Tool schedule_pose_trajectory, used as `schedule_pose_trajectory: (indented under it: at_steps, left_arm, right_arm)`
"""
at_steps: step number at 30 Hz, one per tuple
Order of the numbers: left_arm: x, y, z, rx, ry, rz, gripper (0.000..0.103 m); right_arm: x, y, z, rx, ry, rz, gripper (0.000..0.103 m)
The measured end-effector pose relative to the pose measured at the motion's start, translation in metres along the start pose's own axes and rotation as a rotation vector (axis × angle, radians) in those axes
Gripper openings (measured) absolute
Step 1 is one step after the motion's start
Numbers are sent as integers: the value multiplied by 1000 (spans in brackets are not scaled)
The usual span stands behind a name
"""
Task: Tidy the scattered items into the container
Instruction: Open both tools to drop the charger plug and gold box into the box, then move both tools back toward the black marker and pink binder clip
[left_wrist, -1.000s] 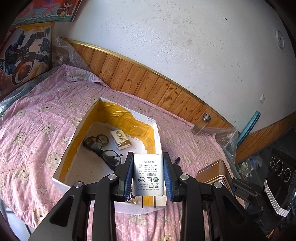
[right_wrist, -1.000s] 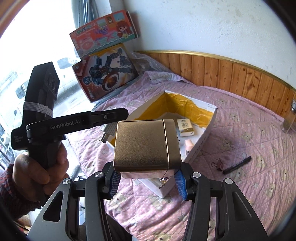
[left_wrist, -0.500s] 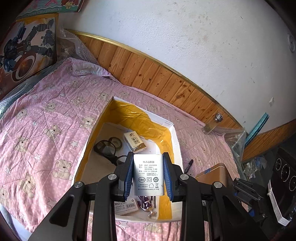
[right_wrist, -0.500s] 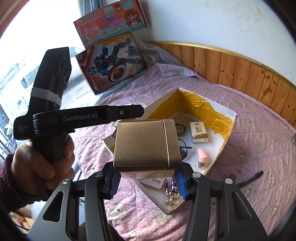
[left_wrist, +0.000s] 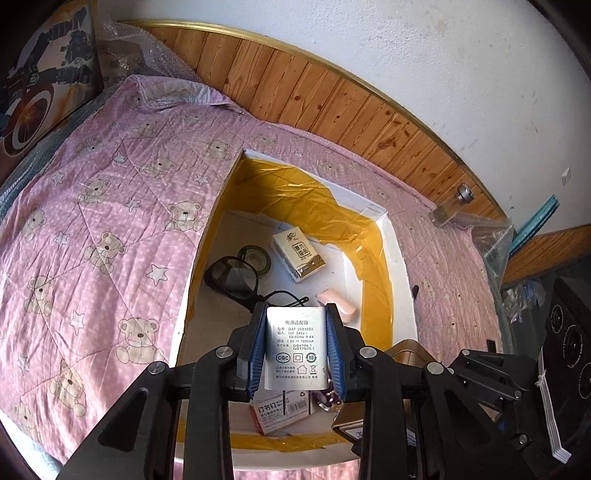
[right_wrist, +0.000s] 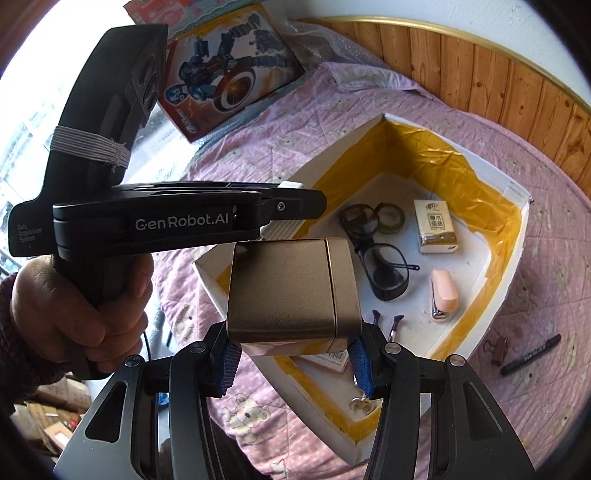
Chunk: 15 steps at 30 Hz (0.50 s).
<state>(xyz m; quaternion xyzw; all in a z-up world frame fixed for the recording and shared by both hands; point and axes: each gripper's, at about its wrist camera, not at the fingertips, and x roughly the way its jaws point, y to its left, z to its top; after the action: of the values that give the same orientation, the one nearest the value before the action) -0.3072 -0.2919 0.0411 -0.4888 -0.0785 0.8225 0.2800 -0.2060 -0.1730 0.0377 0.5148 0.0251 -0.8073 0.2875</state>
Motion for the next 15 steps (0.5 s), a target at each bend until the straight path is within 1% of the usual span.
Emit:
schedule_pose_trajectory:
  at_steps: [3,6,9,10,12,13,15]
  left_arm:
    - [8,-2,3,51,33,28,31]
    - [17,-1,7,77,59,45,31]
    - [29,1,10,87,88,65,31]
    - [33,2,10,87,90,89,33]
    - [38,10,12,69,84,137,46]
    - [39,15,12,49,77,147,55]
    - [37,22,11,18,66,133,57]
  right_arm:
    - [13,-3,5,-1,56,-10,53]
    - [26,-6,11,4,98,-19,54]
    - [41,-10,15,20,130,7,56]
    - [46,-13,16,36,136,8,56]
    - [50,-19,16,67,141,1,56]
    - [50,-22,14,82,142,6,56]
    - [47,-27,11,105,140,18,56]
